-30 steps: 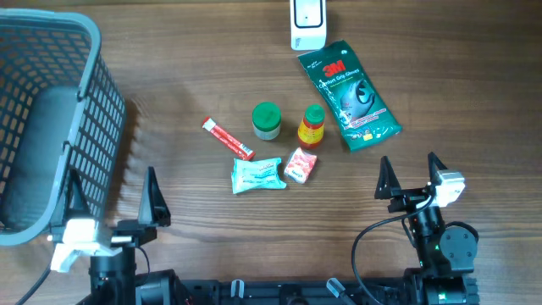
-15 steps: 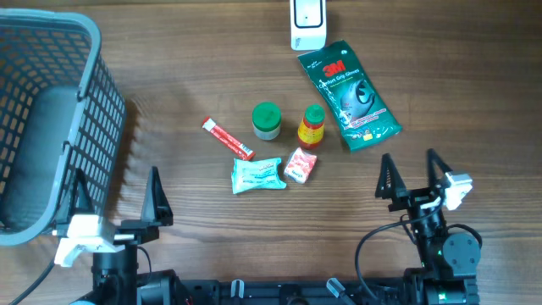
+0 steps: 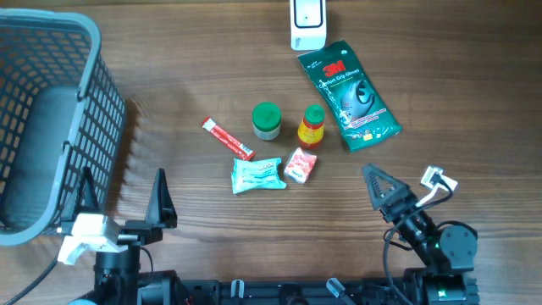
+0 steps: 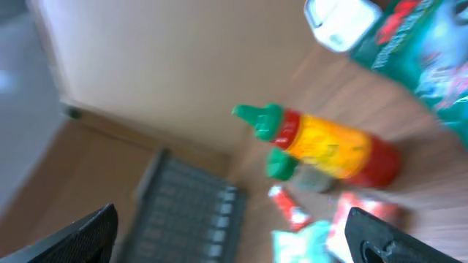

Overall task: Scan the item barcode
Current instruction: 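Raise the right arm and reach toward the sauce bottle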

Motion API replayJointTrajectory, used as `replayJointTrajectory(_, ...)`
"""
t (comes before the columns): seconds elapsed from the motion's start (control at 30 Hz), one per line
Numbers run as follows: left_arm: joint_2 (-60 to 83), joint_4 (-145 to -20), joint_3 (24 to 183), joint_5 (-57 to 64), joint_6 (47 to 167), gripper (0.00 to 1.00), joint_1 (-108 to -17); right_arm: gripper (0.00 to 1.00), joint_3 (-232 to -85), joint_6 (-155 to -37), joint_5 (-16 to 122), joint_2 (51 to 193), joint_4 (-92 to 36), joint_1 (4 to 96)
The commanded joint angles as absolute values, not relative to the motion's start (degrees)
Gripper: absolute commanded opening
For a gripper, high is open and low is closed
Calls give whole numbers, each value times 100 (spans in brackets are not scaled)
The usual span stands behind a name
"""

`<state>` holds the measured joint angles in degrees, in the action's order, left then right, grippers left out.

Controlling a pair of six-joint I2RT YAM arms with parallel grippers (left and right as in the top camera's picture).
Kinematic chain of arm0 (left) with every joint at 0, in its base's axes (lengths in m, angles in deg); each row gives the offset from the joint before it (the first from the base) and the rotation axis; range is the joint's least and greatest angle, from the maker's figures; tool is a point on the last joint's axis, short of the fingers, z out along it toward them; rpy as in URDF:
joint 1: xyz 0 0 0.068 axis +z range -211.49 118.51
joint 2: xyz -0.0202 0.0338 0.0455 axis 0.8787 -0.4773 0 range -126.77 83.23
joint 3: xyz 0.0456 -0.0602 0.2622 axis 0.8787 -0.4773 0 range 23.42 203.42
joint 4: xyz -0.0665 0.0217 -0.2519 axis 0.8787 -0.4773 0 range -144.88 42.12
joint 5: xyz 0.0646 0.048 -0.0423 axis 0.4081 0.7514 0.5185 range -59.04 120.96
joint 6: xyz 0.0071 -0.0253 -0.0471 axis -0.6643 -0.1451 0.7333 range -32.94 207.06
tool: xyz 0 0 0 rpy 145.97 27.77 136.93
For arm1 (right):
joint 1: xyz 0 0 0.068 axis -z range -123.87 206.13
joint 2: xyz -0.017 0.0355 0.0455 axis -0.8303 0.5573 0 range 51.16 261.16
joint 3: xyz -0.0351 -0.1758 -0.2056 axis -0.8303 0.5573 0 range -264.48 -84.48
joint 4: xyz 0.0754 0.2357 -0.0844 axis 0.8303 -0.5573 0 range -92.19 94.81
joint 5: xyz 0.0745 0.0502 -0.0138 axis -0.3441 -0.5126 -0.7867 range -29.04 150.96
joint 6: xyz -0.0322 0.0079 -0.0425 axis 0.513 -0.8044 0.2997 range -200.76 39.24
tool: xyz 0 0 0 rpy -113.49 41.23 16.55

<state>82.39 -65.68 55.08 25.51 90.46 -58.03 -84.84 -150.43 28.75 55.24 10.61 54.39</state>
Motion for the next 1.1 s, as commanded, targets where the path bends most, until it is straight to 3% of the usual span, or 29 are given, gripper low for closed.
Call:
replayJointTrajectory(0.0, 8298, -6555, 5453, 2548, 9096, 100, -5829, 100, -8480, -16883, 2549, 5541, 1400, 5411)
replayJointTrajectory(0.07, 8298, -6557, 5453, 2548, 9096, 100, -5829, 100, -8480, -16911, 2549, 5541, 1308, 5411)
replayJointTrajectory(0.17, 8298, -6557, 5453, 2546, 9096, 100, -5829, 100, -8517, -15460, 2501, 5541, 1632, 5411)
replayJointTrajectory(0.23, 8298, -6560, 5449, 2548, 9096, 100, -5829, 100, -8724, -15423, 2527, 5548, 1474, 5411)
replayJointTrajectory(0.47, 8298, -6621, 5447, 2548, 9096, 100, -5829, 100, -10770, -14706, 3979, 6136, -794, 5411)
replayJointTrajectory(0.63, 8298, -6643, 5447, 2546, 9096, 100, -5829, 100, -13054, -14876, 5601, 7939, -3450, 5411)
replayJointTrajectory(0.83, 8298, -6702, 5447, 2546, 9096, 100, -5829, 100, -15653, -14291, 4982, 10641, -5902, 5404)
replayJointTrajectory(0.93, 8298, -6699, 5447, 2546, 9096, 100, -5829, 100, -16138, -14234, 4735, 11561, -6335, 5404)
replayJointTrajectory(1.07, 8298, -6702, 5447, 2546, 9096, 100, -5829, 96, -16119, -14673, 4068, 12553, -5990, 5404)
